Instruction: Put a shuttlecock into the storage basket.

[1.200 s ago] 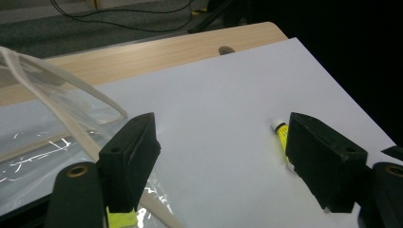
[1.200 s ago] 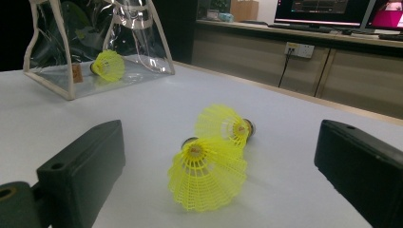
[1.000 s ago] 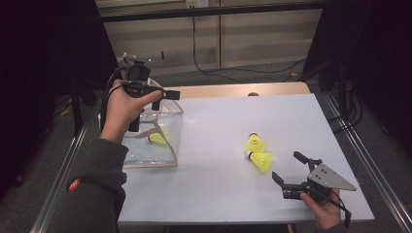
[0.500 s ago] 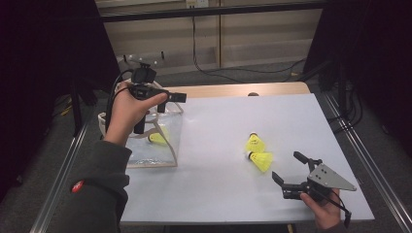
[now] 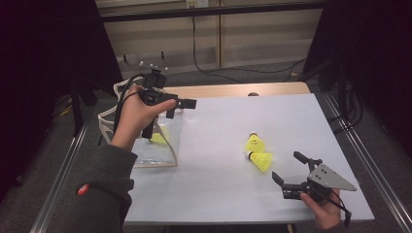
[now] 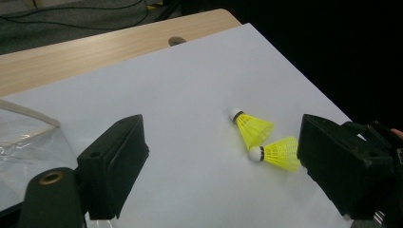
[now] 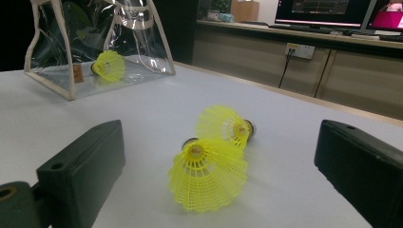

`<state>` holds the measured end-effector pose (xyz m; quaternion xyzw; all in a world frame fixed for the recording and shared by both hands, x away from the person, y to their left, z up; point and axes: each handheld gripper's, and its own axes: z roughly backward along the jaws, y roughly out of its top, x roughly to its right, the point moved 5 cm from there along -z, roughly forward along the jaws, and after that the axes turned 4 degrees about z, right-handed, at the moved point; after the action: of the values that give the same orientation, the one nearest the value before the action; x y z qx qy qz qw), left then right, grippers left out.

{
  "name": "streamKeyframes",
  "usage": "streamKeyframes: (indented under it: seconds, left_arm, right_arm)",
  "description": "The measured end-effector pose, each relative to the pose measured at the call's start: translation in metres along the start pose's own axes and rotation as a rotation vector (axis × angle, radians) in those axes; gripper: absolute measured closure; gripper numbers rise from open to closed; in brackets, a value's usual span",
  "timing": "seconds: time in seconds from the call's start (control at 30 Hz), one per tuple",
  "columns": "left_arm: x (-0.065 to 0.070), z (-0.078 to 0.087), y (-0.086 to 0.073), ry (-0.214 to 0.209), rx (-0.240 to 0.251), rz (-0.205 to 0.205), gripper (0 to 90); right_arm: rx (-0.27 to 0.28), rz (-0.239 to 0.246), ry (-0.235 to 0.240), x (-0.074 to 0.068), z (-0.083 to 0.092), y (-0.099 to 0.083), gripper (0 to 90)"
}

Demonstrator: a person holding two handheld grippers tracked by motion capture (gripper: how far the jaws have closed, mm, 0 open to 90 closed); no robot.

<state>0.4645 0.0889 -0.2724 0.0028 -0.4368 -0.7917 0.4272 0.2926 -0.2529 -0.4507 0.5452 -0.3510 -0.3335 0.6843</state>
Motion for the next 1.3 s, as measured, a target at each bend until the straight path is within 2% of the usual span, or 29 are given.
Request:
streamKeyframes:
  seconds: [0.53, 1.13, 1.3]
  left_arm:
    - [0.011, -0.014, -0.012, -0.029, -0.035, -0.039, 14.7]
    - [0.022, -0.029, -0.023, -0.063, -0.05, -0.066, 13.7]
    - [0.026, -0.033, -0.027, -0.076, -0.071, -0.08, 14.2]
  right_arm:
    - [0.002, 0.0, 0.004, -0.001, 0.0, 0.0, 2.9]
    - [0.001, 0.003, 0.003, 0.0, 0.0, 0.0, 2.9]
    - [0.001, 0.006, 0.004, -0.001, 0.0, 0.0, 2.9]
